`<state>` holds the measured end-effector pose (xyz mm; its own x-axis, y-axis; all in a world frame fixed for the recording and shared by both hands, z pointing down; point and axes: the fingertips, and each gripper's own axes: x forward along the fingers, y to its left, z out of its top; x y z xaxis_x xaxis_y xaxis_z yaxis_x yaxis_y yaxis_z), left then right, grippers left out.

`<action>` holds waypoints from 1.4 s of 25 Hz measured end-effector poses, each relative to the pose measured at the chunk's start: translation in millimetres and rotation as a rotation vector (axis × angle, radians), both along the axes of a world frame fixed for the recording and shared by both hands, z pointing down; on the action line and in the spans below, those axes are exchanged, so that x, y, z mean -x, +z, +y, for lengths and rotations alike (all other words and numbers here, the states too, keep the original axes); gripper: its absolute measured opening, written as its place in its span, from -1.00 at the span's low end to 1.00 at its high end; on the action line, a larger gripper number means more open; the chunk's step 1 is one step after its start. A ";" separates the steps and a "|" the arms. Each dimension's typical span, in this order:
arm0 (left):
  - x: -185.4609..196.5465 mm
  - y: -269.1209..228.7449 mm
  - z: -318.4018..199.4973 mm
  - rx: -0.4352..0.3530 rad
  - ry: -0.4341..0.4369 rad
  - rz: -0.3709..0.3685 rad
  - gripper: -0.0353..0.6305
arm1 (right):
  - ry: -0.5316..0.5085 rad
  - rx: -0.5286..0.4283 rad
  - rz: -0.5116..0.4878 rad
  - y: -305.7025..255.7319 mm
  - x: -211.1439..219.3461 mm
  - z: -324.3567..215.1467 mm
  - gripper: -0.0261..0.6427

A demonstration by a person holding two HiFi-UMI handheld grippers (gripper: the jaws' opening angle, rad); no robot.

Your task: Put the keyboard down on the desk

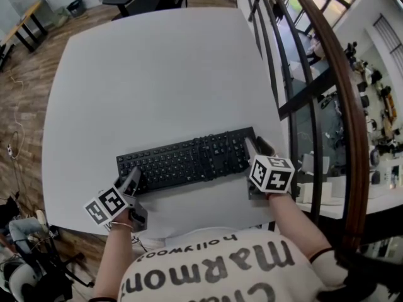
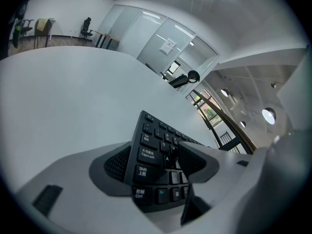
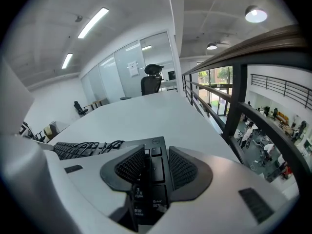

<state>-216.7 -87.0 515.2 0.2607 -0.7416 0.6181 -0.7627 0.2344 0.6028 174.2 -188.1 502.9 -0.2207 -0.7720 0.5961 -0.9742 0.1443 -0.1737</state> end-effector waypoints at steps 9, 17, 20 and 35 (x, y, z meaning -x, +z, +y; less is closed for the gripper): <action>-0.1 -2.7 -0.9 -0.005 0.004 0.007 -0.04 | -0.030 -0.013 0.023 -2.7 1.2 0.1 -0.43; 0.6 -1.6 0.2 -0.005 0.001 0.002 -0.03 | -0.107 -0.019 0.045 -2.0 4.5 -0.5 -0.43; 0.4 -2.7 0.7 -0.007 0.003 0.002 -0.03 | -0.166 -0.019 0.066 -3.9 6.2 -0.2 -0.43; 3.0 -5.0 0.8 -0.005 -0.005 -0.016 -0.03 | -0.267 0.018 0.017 -4.9 10.4 -2.5 -0.43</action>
<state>-219.7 -86.2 510.2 0.2472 -0.7461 0.6182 -0.7709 0.2350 0.5920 163.8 -190.6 498.0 -0.4052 -0.6770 0.6144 -0.9047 0.3938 -0.1627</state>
